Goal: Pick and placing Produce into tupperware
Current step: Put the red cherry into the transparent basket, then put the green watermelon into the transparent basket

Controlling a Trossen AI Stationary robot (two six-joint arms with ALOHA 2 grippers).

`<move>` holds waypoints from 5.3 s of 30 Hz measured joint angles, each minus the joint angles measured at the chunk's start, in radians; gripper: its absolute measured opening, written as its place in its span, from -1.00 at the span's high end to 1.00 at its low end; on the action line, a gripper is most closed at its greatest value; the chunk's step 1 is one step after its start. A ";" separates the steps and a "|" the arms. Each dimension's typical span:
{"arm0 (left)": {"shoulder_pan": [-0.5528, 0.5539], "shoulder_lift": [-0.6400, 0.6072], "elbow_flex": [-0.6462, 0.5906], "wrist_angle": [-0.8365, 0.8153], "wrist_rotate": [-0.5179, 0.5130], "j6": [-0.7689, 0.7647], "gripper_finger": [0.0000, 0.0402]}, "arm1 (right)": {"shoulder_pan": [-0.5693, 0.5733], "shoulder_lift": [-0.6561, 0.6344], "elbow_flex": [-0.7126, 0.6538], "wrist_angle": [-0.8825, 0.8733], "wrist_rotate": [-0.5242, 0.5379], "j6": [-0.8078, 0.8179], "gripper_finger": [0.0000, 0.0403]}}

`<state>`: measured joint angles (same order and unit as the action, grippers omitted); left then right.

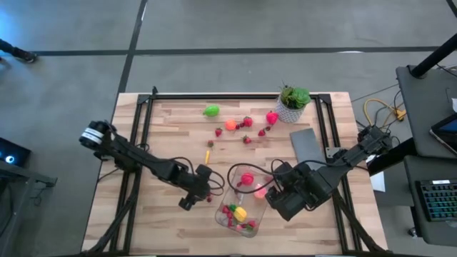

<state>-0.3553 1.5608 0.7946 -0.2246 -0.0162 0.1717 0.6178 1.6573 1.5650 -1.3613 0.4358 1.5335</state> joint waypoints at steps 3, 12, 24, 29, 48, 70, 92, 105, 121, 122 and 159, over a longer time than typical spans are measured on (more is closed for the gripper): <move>0.000 0.021 0.001 -0.003 -0.026 -0.001 -0.28 | 0.000 0.000 -0.003 0.000 0.000 0.000 -0.63; 0.002 0.028 0.001 0.008 -0.029 -0.006 -0.12 | 0.000 0.000 -0.014 0.003 0.002 0.001 -0.63; 0.002 0.056 0.003 0.058 -0.044 -0.007 0.12 | 0.000 0.000 -0.017 0.006 0.006 0.004 -0.63; 0.002 0.058 0.003 0.050 -0.044 -0.007 0.12 | 0.000 0.000 -0.017 0.007 0.007 0.003 -0.63; 0.003 0.058 0.001 0.057 -0.041 -0.006 0.41 | 0.000 0.000 -0.024 0.007 0.010 0.003 -0.63; 0.003 0.058 0.001 0.059 -0.041 -0.007 0.51 | 0.000 0.001 -0.028 0.008 0.010 0.000 -0.63; 0.066 -0.141 0.210 -0.169 -0.195 0.082 0.51 | 0.080 -0.034 -0.024 -0.056 0.139 0.159 -0.63; 0.073 0.058 0.606 -0.124 -0.035 0.089 0.51 | 0.225 -0.053 -0.028 -0.210 0.180 0.366 -0.63; 0.100 0.301 0.687 -0.159 0.172 -0.476 0.41 | 0.308 -0.053 -0.029 -0.210 0.194 0.377 -0.63; 0.098 0.301 0.687 -0.155 0.159 -0.492 0.36 | 0.311 -0.053 -0.029 -0.210 0.194 0.377 -0.63; -0.025 0.084 0.285 -0.362 -0.002 -0.455 -0.18 | 0.304 -0.081 -0.150 -0.209 -0.004 0.706 -0.64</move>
<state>-0.3805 1.6446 1.0800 -0.5869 -0.0182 -0.2833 0.9216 1.5768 1.4150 -1.5707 0.4322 2.2399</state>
